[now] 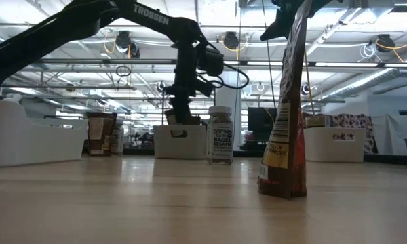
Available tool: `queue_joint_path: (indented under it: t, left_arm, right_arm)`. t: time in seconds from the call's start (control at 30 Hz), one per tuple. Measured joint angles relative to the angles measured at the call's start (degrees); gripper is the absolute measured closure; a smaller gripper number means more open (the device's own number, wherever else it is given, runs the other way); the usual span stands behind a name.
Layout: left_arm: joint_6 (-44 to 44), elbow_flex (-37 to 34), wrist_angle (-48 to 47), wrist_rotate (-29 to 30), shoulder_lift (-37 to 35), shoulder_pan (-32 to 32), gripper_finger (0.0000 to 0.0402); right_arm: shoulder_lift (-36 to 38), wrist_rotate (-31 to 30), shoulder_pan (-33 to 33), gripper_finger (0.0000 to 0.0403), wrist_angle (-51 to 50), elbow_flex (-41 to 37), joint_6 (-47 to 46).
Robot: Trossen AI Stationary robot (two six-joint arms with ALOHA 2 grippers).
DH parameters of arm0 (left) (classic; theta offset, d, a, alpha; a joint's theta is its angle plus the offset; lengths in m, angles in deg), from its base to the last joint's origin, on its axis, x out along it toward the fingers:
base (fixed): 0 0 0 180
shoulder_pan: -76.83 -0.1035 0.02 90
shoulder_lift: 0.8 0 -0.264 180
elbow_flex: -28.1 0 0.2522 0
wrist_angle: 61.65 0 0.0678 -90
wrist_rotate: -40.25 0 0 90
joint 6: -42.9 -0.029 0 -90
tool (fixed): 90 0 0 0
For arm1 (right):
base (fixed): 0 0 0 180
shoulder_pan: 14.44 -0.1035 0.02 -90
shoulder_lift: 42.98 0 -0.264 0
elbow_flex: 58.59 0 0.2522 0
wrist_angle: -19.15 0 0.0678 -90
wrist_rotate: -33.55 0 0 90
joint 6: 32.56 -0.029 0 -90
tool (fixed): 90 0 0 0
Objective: Sort spices by type
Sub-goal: Adjust the orange spice pack
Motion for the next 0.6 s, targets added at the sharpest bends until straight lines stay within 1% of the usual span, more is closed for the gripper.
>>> queue_joint_path:
  t: [0.13,0.3,0.47,0.6]
  left_arm:
    - [-0.8,0.0,-0.8,-0.1,0.0,0.1,0.0402]
    - [-4.3,0.0,-2.1,-0.2,0.0,0.0,0.0402]
    - [-6.0,0.0,-2.1,-2.0,0.0,0.0,0.0401]
    - [-5.9,0.0,-2.0,-2.3,0.0,0.0,0.0386]
  right_arm:
    - [0.0,0.0,0.0,0.0403,-0.3,0.0,0.0]
    - [0.0,0.0,0.0,0.0403,-1.7,0.0,-0.1]
    - [0.0,0.0,0.0,0.0403,-2.1,0.0,-0.2]
    - [0.0,0.0,0.0,0.0403,-2.1,0.0,-0.1]
